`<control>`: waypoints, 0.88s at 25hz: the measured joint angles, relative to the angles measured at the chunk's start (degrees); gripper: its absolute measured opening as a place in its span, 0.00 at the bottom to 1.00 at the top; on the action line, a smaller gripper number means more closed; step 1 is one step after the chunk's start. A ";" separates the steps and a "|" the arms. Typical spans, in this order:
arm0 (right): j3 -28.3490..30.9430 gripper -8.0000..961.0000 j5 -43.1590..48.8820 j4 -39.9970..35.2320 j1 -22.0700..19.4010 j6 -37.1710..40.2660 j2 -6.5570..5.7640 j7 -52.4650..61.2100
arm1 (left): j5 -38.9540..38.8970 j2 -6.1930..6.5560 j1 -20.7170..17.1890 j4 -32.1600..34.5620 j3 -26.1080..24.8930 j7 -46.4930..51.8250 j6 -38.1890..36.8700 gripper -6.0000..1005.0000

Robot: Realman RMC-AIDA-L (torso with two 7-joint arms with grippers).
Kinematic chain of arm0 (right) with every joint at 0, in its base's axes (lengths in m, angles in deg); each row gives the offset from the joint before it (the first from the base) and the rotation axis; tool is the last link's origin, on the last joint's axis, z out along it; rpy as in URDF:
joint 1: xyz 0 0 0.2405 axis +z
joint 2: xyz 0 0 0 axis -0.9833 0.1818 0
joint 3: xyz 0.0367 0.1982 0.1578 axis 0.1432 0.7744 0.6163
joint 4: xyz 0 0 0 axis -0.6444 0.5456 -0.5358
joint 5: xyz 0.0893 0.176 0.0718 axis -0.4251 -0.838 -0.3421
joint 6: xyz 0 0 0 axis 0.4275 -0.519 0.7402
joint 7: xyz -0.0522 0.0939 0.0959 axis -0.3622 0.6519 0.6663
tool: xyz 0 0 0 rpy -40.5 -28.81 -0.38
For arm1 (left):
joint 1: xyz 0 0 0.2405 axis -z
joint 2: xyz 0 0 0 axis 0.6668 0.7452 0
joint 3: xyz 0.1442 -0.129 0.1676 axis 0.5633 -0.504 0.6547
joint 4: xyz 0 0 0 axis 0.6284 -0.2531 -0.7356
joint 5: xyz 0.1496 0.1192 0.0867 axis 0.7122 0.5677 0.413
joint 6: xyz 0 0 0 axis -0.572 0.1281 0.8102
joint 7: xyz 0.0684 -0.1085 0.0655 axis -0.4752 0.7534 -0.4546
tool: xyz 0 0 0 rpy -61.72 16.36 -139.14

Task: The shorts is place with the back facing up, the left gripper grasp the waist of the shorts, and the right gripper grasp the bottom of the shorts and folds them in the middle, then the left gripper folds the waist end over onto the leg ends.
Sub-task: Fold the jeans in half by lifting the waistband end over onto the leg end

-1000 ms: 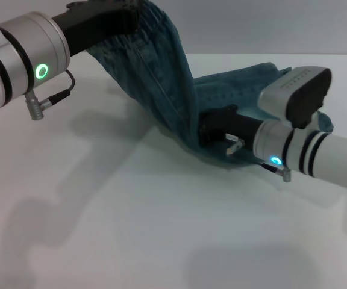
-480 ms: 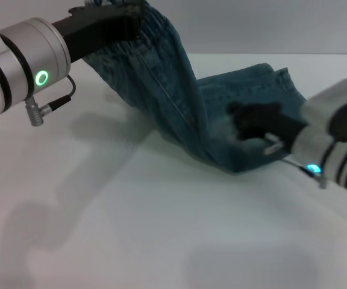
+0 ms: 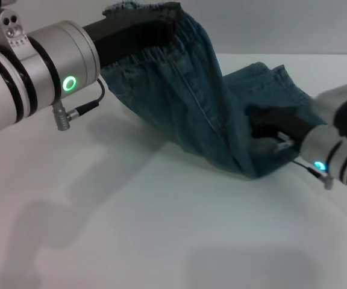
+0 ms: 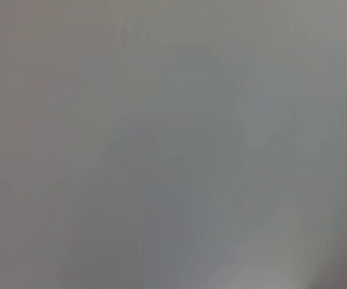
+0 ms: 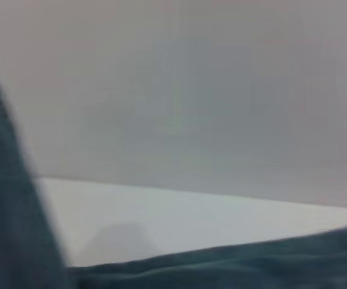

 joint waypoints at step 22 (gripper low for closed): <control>-23.01 0.01 -3.81 7.26 8.55 5.02 0.27 11.80 | -0.30 0.08 -0.77 0.30 0.45 -0.02 0.00 0.01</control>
